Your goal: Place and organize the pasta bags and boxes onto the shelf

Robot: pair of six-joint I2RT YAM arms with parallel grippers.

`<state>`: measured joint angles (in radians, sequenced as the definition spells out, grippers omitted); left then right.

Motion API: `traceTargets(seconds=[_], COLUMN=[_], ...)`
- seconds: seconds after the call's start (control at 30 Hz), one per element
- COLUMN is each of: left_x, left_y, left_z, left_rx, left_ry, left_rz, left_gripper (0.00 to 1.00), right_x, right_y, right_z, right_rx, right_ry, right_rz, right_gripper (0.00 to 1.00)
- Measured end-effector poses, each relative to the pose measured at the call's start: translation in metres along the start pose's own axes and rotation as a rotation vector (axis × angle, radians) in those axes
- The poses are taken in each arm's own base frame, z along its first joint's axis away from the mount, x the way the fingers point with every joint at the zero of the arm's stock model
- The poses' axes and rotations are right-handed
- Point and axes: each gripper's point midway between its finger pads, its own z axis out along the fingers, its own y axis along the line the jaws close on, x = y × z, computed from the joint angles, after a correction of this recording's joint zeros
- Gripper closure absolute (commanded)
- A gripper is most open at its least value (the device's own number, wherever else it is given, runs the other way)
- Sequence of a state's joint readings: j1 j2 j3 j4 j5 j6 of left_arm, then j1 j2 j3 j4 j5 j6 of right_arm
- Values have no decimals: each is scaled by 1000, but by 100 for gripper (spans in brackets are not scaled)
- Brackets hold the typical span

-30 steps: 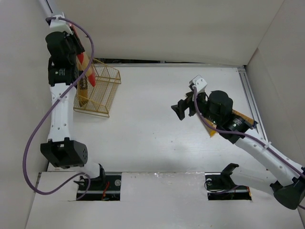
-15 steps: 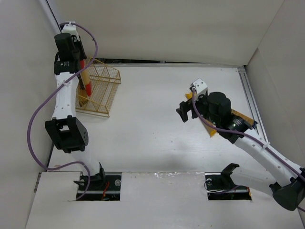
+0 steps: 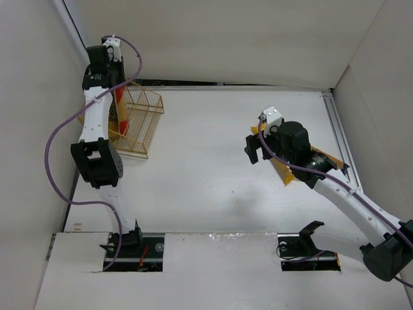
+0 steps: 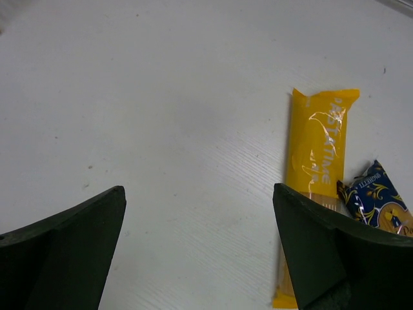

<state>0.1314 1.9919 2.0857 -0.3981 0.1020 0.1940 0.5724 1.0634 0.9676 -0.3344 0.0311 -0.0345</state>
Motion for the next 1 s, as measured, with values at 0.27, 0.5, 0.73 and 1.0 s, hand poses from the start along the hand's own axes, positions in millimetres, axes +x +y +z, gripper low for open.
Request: traceTargets(seconds=[0.27,0.5,0.73,1.0], left_x=[25,14,5,-57], left_y=[-9,0,-11,-34], left_z=[18,16,12,-61], left_rx=[14,-36,15,128], left_ry=[77,54,25,-161], left_rz=[46,60,9,-36], left_gripper=[65,0,0,0], right_x=[6,19,24,45], right_y=[-7,-10,-40,-89], right_z=[3,15,29,61], right_rx=[18,27,107,219], right_ry=[24,75,140,296], right_rz=[23,36,25,26], right_gripper=[0,0,0,0])
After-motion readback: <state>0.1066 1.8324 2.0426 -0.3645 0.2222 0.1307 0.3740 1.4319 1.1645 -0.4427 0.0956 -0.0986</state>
